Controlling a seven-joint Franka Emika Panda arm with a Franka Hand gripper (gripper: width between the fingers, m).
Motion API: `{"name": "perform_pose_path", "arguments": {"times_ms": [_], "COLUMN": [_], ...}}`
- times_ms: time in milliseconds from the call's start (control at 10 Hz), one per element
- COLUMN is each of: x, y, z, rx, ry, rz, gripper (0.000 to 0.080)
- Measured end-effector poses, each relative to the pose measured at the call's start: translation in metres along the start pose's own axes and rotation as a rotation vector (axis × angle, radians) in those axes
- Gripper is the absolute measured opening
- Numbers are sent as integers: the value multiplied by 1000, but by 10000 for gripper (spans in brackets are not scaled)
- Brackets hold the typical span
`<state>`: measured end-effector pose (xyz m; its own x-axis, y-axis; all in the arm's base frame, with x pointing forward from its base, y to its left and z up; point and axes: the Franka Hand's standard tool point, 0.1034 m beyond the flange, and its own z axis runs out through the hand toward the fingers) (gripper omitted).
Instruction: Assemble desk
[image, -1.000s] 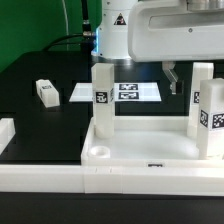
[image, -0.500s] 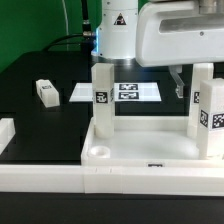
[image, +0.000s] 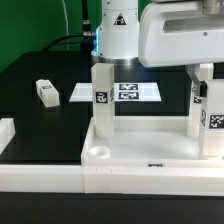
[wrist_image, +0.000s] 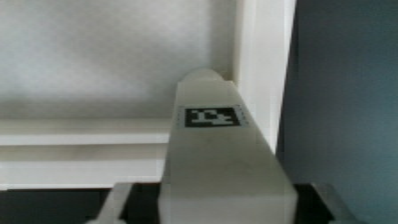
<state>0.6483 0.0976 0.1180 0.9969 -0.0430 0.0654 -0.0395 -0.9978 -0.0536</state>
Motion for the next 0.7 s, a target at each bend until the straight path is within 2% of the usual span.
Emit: {"name": "perform_pose_path", "arguments": {"times_ms": [400, 700], "x": [0, 1], "y": [0, 4], "z": [0, 1], "rx": [2, 20], "ry": [0, 2], "rz": [209, 490], "gripper": [288, 290]}}
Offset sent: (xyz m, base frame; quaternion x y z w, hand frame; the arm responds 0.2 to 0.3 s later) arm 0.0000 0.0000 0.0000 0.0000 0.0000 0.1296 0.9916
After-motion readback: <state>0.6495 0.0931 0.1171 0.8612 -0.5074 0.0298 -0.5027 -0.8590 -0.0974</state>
